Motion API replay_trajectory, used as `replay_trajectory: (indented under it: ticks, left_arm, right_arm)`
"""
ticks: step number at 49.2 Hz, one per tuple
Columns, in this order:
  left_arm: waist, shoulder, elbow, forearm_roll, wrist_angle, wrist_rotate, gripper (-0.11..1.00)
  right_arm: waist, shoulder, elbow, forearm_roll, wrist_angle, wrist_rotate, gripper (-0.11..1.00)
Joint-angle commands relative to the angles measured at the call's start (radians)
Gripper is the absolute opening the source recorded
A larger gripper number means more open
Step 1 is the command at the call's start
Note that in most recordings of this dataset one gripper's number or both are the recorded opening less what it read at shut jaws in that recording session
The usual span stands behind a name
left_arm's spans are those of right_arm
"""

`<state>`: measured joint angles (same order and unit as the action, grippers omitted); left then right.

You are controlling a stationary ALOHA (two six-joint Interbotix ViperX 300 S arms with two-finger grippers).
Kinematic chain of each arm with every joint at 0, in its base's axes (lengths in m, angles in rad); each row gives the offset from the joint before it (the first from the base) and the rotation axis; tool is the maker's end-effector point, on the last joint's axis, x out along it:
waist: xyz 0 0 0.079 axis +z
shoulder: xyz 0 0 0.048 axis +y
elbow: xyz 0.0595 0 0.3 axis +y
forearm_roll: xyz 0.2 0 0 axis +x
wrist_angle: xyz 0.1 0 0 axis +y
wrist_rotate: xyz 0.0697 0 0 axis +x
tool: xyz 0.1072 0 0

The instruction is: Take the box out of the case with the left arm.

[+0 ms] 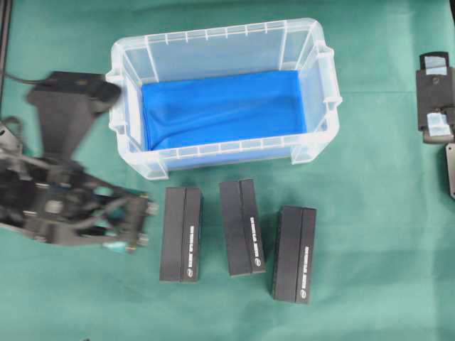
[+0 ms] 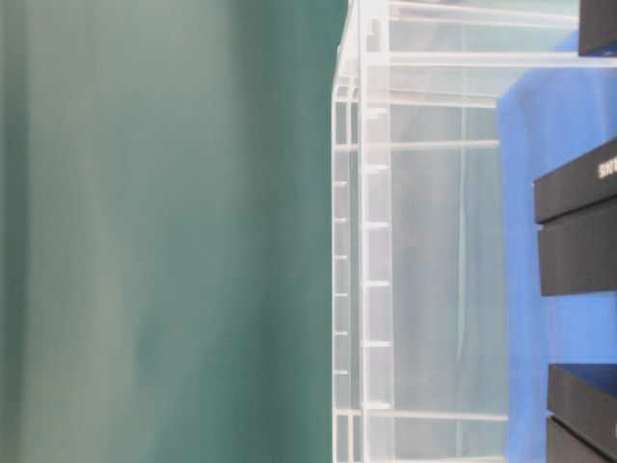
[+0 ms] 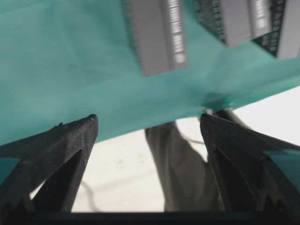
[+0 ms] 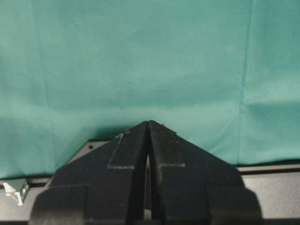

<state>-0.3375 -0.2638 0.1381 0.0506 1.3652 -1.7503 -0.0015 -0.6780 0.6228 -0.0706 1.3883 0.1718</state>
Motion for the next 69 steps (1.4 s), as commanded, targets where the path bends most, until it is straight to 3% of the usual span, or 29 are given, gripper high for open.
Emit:
replay_trajectory:
  ticks: [1,18,44,58,69]
  left_arm:
    - [-0.023,-0.083,0.058,0.000,-0.015,-0.017,0.93]
    - [-0.118,-0.291,0.239,0.000,-0.023,-0.110,0.93]
    - [-0.107,-0.301,0.244,0.000,-0.020,-0.112,0.93]
    - [0.037,-0.360,0.270,0.003,0.046,-0.064,0.93]
    - [0.198,-0.423,0.295,0.003,0.118,0.029,0.93]
  right_arm:
    - [-0.002,-0.002,-0.011,-0.002,0.003,0.002,0.00]
    - [0.000,-0.003,-0.009,-0.002,0.037,0.002,0.00]
    - [0.000,-0.003,-0.009,-0.002,0.087,0.002,0.00]
    - [0.000,-0.003,-0.009,0.000,0.087,0.002,0.00]
    - [0.000,-0.003,-0.009,-0.002,0.089,0.002,0.00]
